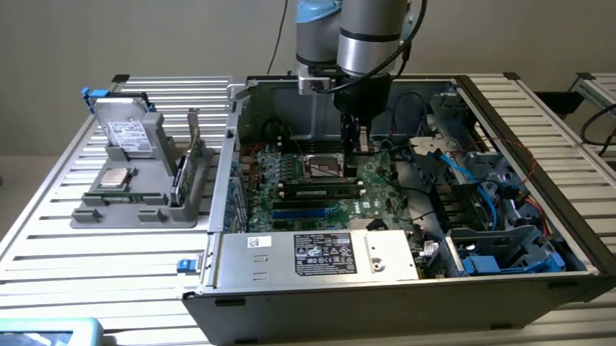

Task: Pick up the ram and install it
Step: 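Press down the ram until it locks into place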

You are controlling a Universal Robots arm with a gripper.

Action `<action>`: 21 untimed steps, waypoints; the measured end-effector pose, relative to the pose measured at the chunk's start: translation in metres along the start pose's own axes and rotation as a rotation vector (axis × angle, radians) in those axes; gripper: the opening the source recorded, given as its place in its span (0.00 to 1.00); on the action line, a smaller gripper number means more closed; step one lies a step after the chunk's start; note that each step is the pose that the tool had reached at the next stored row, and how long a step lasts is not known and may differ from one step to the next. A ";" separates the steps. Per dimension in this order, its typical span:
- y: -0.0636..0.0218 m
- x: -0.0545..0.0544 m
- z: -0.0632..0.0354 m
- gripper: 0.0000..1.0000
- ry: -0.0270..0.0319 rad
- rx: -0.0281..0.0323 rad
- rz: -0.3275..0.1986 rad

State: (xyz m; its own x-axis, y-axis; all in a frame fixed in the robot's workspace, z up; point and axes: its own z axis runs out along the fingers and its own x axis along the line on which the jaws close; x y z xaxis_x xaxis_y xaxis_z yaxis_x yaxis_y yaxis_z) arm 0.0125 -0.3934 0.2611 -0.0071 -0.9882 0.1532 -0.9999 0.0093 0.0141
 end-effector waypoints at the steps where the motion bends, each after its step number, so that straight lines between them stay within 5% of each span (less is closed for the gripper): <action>1: 0.0000 0.000 0.0000 0.11 0.0001 0.0000 0.000; 6: -0.0001 -0.001 0.0054 0.11 -0.0014 0.0004 0.002; 11: -0.0001 -0.001 0.0093 0.11 -0.0244 -0.0021 0.029; 14: -0.0001 -0.002 0.0105 0.11 -0.0388 0.0014 0.049; 21: -0.0001 -0.003 0.0198 0.11 -0.0410 0.0073 0.070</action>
State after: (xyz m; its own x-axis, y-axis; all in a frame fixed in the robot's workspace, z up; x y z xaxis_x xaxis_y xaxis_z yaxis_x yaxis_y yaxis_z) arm 0.0123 -0.3935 0.2411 -0.0775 -0.9906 0.1129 -0.9970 0.0777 -0.0025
